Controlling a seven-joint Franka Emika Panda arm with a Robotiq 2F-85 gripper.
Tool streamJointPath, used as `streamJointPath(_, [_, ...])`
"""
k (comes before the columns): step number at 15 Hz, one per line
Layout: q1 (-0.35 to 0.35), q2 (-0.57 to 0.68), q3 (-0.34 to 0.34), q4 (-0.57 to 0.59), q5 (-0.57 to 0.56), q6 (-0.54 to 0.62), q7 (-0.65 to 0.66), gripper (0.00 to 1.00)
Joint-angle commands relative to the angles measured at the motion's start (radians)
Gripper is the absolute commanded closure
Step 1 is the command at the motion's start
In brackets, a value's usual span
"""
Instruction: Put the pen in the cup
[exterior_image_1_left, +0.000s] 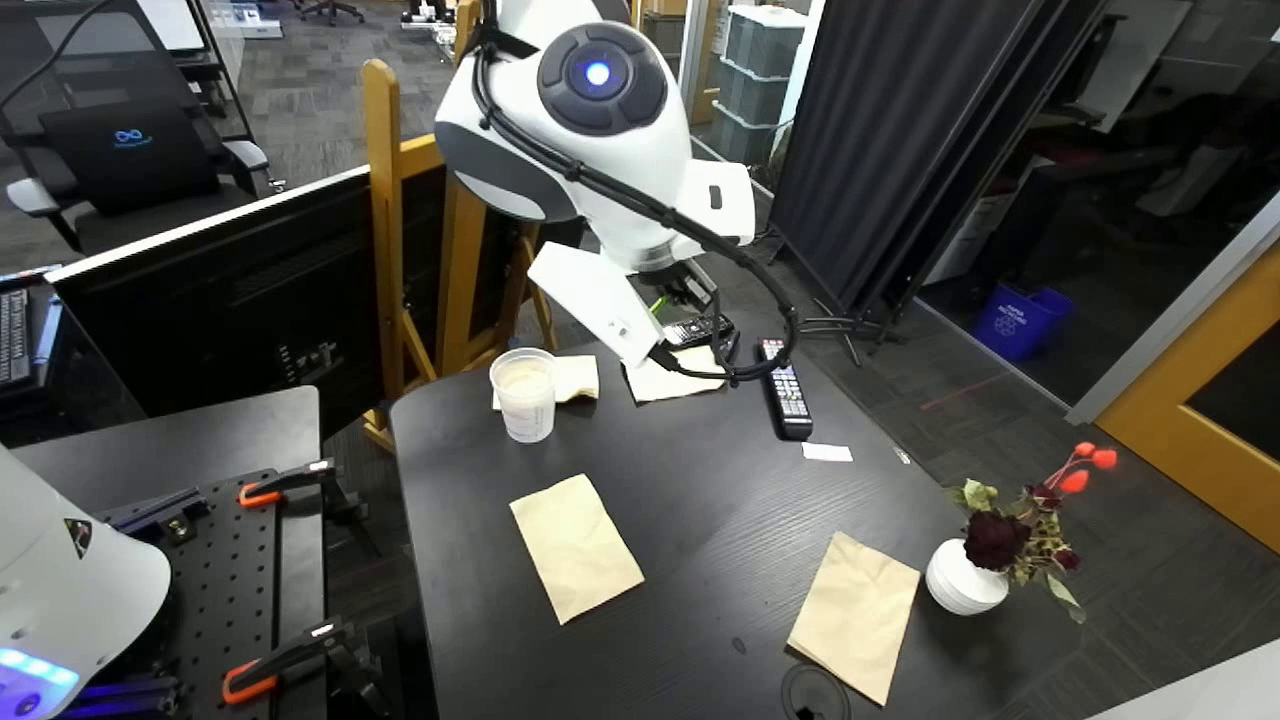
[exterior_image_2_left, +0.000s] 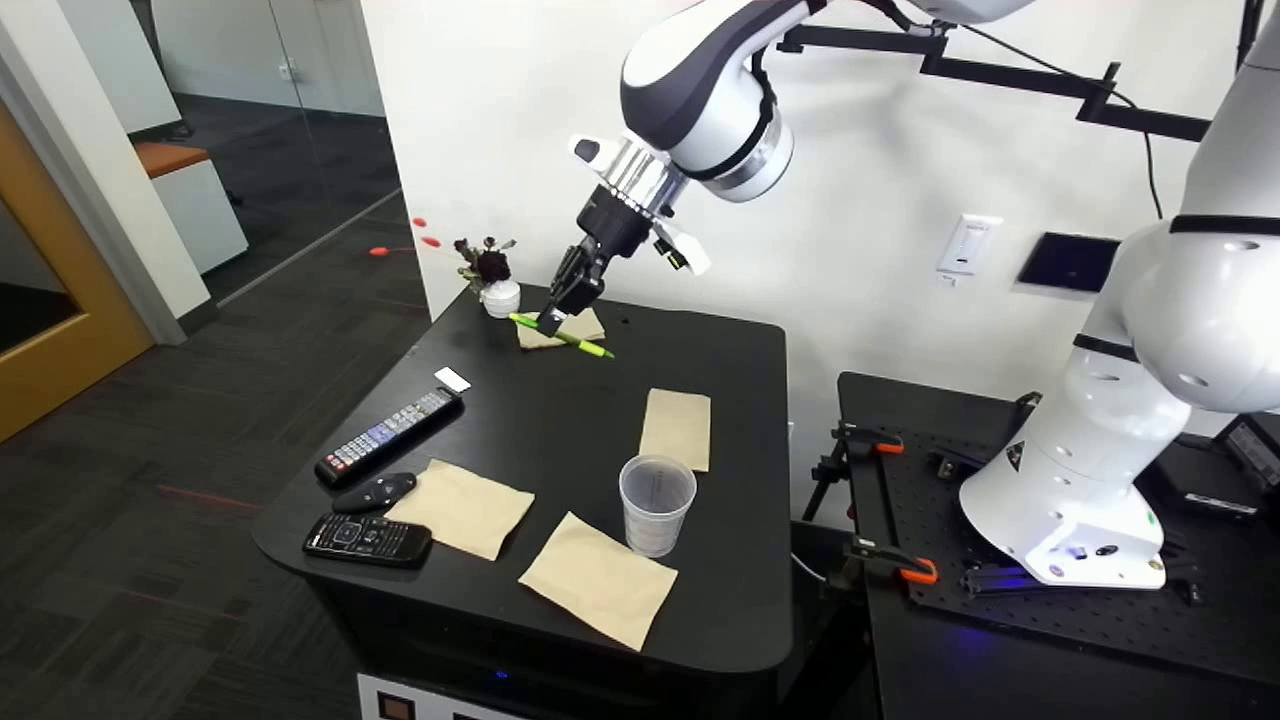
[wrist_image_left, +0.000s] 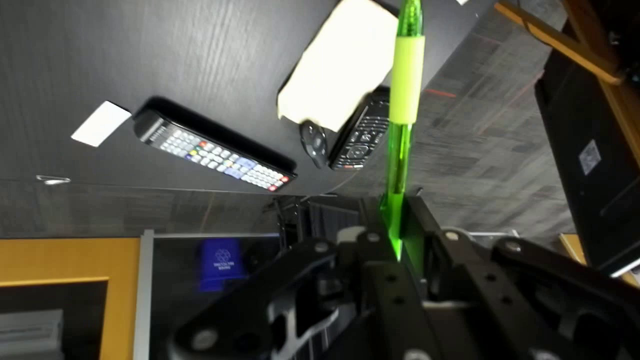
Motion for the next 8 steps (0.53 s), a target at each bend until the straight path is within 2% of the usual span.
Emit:
streamJointPath(1, [-0.029,0.017,0.033,0.043,0.259,-0.086,-0.271,0.96])
streamJointPath(4, [-0.041,0.016,0.019,0.040,0.399,-0.232,-0.460,0.96])
streamJointPath(5, [0.056,0.012,-0.096,0.037,0.425,-0.306,-0.509,0.96])
streamJointPath(8, [0.077,0.019,-0.187,0.033,0.408,-0.535,-0.614,0.96])
